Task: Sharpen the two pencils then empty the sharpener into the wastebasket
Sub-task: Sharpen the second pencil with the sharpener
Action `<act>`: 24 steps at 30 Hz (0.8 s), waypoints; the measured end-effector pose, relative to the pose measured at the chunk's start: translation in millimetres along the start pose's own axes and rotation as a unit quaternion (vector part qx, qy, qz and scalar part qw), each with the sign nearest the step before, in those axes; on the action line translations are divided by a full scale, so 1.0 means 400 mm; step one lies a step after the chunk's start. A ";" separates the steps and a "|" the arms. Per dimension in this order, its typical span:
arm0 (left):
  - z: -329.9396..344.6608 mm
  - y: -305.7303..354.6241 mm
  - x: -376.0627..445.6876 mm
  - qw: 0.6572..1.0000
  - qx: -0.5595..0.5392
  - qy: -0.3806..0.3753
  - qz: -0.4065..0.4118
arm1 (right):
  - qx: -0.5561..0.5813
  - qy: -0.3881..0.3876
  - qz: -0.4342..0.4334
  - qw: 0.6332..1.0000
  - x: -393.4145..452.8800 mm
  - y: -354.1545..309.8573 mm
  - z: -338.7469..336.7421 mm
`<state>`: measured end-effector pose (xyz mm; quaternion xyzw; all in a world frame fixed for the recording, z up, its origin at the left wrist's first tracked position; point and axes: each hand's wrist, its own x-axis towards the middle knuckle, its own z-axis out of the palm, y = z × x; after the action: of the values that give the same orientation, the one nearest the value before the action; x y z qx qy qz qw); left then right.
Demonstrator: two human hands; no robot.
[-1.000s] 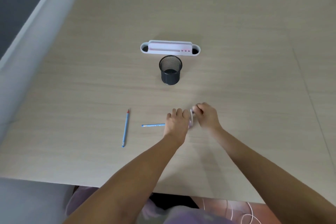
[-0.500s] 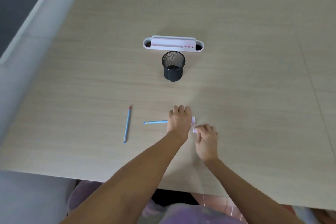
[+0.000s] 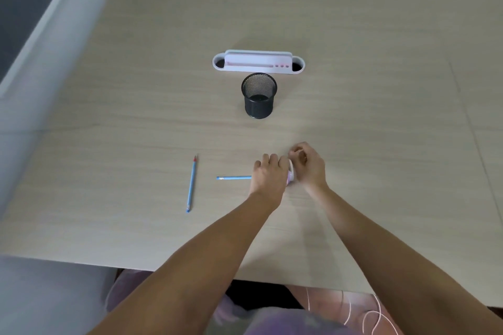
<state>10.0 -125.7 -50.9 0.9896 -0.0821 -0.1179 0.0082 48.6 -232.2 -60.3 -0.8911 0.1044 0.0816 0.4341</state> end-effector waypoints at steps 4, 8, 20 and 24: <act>-0.003 0.003 -0.002 1.000 0.000 -0.005 -0.010 | -0.095 0.020 0.010 0.995 -0.036 0.046 0.036; -0.006 0.006 -0.005 1.000 0.001 -0.006 -0.015 | -0.179 0.035 -0.010 0.983 -0.149 0.101 0.065; -0.004 -0.003 -0.004 1.000 -0.009 0.013 0.021 | 0.057 0.007 -0.019 0.998 -0.113 0.008 -0.033; -0.002 -0.002 -0.004 1.000 -0.008 0.009 0.018 | 0.052 0.014 0.050 0.997 -0.030 0.006 -0.015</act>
<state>8.8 -124.4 -49.6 0.9889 -0.0985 -0.1096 0.0193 36.7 -237.2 -55.7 -0.8619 0.1588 0.0847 0.4741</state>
